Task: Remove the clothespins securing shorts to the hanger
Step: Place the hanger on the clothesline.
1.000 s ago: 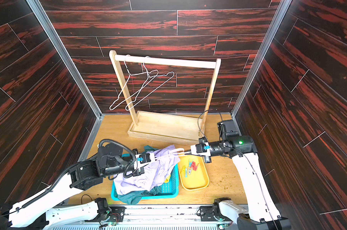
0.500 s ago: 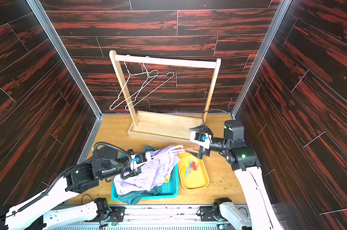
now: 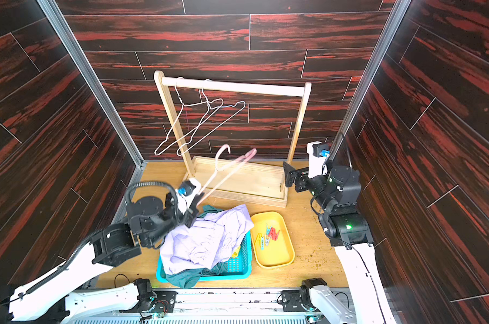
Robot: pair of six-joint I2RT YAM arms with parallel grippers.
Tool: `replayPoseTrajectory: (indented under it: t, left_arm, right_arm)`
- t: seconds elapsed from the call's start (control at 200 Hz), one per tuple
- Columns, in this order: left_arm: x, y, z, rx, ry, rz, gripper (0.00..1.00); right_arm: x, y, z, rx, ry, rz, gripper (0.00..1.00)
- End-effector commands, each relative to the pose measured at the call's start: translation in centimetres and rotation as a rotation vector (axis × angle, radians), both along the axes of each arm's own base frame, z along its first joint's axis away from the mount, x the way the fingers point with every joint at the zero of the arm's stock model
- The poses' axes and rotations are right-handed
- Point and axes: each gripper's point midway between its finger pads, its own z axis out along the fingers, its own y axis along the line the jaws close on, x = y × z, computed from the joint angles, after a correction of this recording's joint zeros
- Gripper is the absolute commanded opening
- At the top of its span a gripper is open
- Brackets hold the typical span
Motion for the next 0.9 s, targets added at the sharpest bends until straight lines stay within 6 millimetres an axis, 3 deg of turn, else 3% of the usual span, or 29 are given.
replayPoseTrajectory:
  t: [0.0,0.466,0.892]
  left_arm:
    - [1.7,1.5,2.0,-0.063,0.029,0.152,0.00]
    - [9.9,-1.1,4.6,-0.109,0.069,0.285,0.00]
    - [15.8,-2.8,6.9,-0.182,0.023,0.312,0.00]
  right_arm:
    - [-1.1,-0.6,0.2,0.086,0.026,-0.028,0.98]
    - [-2.4,0.0,-4.9,0.185,0.157,0.000,0.98]
    - [-3.0,0.1,-6.3,0.204,0.173,0.010,0.98]
